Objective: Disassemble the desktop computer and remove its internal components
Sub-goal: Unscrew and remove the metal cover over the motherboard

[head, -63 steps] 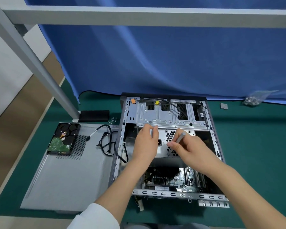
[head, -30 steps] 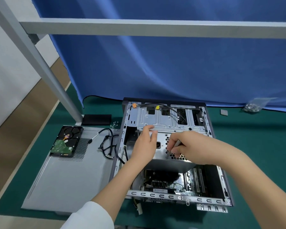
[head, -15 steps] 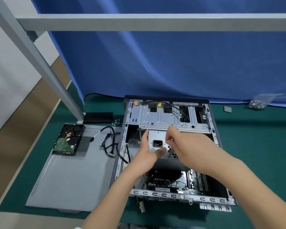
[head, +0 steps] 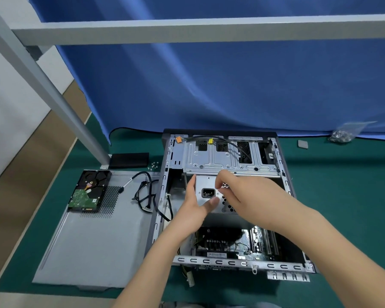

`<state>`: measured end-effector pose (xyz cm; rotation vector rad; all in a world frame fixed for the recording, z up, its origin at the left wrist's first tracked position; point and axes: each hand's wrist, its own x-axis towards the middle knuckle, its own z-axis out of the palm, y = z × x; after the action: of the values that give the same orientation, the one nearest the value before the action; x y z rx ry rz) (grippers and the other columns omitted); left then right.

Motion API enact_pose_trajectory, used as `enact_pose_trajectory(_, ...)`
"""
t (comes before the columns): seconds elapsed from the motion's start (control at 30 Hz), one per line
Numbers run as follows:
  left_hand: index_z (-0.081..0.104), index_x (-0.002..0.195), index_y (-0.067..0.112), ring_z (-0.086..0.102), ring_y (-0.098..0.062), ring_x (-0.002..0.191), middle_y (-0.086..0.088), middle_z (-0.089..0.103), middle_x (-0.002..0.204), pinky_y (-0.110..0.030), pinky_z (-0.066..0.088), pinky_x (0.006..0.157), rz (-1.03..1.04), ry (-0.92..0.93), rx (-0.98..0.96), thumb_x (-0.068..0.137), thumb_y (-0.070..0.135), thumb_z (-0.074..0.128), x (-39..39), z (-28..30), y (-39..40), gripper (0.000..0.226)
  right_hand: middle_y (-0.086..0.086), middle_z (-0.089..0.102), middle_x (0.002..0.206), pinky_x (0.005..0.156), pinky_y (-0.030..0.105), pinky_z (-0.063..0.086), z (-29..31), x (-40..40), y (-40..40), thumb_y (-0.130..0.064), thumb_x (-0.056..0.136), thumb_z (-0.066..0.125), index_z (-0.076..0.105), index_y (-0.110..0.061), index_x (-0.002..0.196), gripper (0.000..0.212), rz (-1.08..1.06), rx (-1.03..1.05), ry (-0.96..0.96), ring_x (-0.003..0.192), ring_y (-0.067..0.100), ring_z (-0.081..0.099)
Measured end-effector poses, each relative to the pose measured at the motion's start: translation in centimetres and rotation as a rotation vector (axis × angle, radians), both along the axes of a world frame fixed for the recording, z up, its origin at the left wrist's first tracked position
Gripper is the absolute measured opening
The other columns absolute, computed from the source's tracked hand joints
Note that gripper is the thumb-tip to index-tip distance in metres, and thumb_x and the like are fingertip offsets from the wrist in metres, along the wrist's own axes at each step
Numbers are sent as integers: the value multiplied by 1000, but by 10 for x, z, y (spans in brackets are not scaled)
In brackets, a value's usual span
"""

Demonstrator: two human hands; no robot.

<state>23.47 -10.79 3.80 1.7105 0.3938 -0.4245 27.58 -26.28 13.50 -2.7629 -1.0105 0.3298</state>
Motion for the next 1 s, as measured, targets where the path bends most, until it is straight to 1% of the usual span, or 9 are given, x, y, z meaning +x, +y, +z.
enact_pose_trajectory(0.17, -4, 144, 50, 22, -20, 141, 7, 9, 158, -31, 30, 97, 37, -32, 21, 85, 53, 60, 0, -1, -5, 88, -11, 43, 82, 67, 37, 45, 4, 1, -2, -30, 98, 40, 33, -39, 110, 16, -27, 8, 154, 68, 10, 48)
enact_pose_trajectory(0.27, 0, 147, 46, 24, -18, 141, 7, 15, 157, -30, 30, 99, 93, -89, 80, 88, 48, 59, -3, -1, -12, 83, -13, 42, 88, 61, 32, 42, 7, 5, 0, -22, 95, 45, 35, -41, 108, 25, -39, -33, 227, 70, 3, 46)
enact_pose_trajectory(0.4, 9, 148, 40, 16, -10, 143, 12, 16, 156, -29, 27, 108, 161, -212, 114, 91, 35, 58, -10, -5, -19, 76, -10, 54, 79, 55, 31, 30, 7, 0, 8, -38, 98, 36, 40, -30, 105, 11, -25, -23, 95, 69, 12, 49)
enact_pose_trajectory(0.5, 33, 140, 36, 5, 3, 143, 22, 16, 153, -27, 16, 116, 168, -522, 251, 89, 19, 62, -13, -8, -19, 61, 1, 61, 77, 59, 33, 35, 3, -1, 11, -50, 98, 31, 46, -21, 103, 33, -62, -68, -76, 73, 27, 56)
enact_pose_trajectory(0.6, 67, 111, 18, 25, -9, 142, 13, 48, 139, -32, 25, 115, 50, -803, 411, 89, 3, 61, -12, -9, -10, 27, -5, 46, 64, 64, 35, 39, 1, -2, 10, -32, 99, 37, 43, -21, 114, 19, -24, -33, -104, 62, 25, 46)
enact_pose_trajectory(0.67, 72, 95, 9, 46, -12, 130, 5, 65, 117, -40, 30, 113, -94, -923, 476, 85, -5, 60, -13, -10, -5, 20, -9, 40, 58, 78, 36, 40, 0, -3, 9, -24, 97, 42, 38, -22, 117, 21, -5, -13, -62, 54, 18, 37)
enact_pose_trajectory(0.83, 72, 102, 7, 57, -12, 112, 3, 65, 109, -40, 41, 104, -239, -913, 434, 83, 11, 66, -18, -13, 1, 20, -10, 41, 58, 91, 37, 35, 1, -2, 6, -26, 97, 34, 40, -23, 114, 18, -82, 64, 50, 56, 8, 37)
enact_pose_trajectory(0.93, 72, 100, 9, 56, -11, 112, 6, 65, 108, -41, 45, 98, -181, -932, 429, 80, 22, 73, -16, -17, -4, 24, -10, 37, 55, 81, 35, 34, 2, -1, 4, -40, 101, 30, 44, -21, 105, 23, -105, 24, -10, 58, 15, 43)
enact_pose_trajectory(1.0, 73, 95, 9, 58, -12, 108, 7, 66, 102, -40, 47, 95, -119, -925, 417, 78, 19, 76, -15, -18, -8, 20, -10, 38, 54, 87, 35, 36, 1, -2, 4, -37, 101, 30, 42, -22, 109, 21, -99, 17, -29, 52, 11, 41)
